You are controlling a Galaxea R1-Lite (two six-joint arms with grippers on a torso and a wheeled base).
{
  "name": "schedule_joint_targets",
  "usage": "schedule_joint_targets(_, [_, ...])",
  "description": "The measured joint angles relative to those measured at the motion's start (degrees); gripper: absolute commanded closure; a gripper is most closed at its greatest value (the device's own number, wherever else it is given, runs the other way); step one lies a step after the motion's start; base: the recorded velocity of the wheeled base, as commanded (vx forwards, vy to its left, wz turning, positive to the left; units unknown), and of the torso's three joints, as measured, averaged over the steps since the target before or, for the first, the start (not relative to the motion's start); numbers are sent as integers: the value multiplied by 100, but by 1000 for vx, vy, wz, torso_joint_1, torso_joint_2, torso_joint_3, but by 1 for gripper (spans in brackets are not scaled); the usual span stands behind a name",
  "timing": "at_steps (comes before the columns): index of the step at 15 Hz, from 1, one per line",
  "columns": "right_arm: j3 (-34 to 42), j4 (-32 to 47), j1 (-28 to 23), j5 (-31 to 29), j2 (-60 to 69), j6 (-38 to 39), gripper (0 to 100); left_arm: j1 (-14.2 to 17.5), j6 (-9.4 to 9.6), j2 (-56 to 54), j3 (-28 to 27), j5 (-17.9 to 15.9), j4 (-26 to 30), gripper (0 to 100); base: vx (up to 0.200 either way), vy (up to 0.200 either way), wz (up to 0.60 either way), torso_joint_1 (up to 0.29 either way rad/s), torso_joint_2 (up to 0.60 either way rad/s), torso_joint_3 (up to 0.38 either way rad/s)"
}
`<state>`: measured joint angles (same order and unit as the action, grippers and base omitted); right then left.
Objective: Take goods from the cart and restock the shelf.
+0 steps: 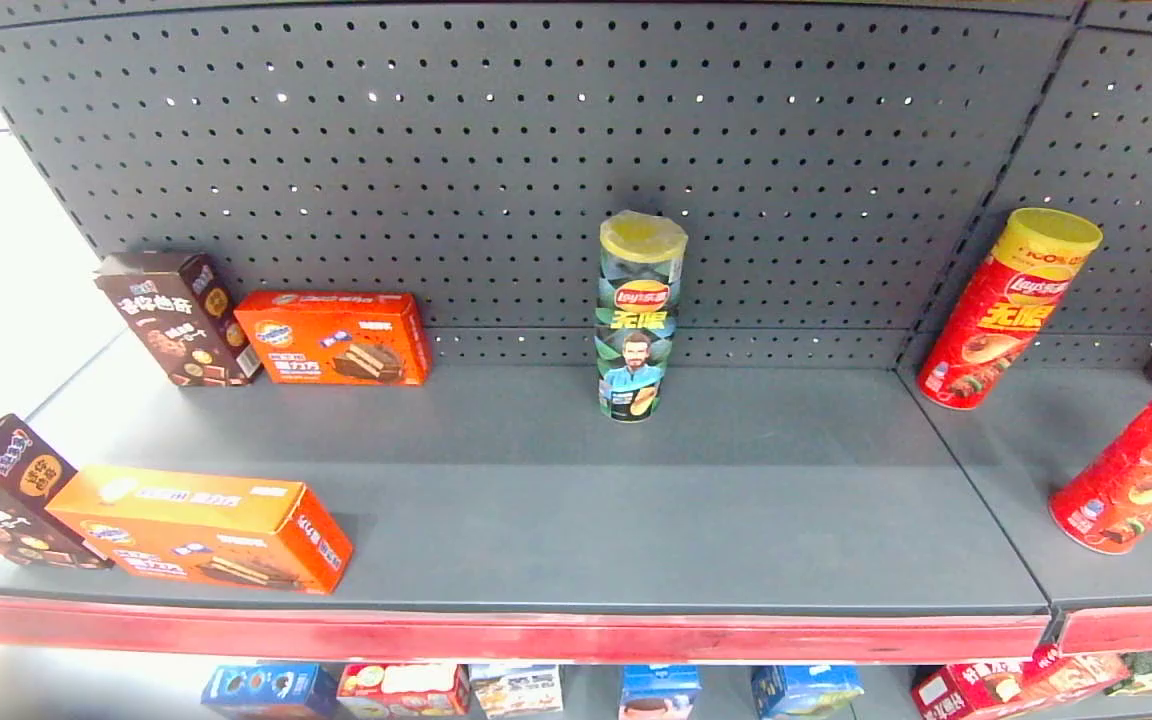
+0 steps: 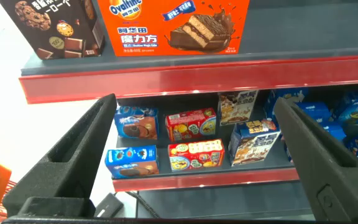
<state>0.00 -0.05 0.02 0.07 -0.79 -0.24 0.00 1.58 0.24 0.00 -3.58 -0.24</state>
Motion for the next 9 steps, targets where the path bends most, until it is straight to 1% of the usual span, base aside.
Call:
schedule_joint_targets(5, [0, -2, 2, 0, 0, 2, 0, 0, -2, 0, 0, 2, 22, 0, 0, 0, 0, 0, 0, 0])
schedule_joint_targets(9, [0, -9, 5, -2, 0, 32, 0, 0, 0, 0, 0, 2, 27, 0, 0, 0, 600, 2, 1, 4])
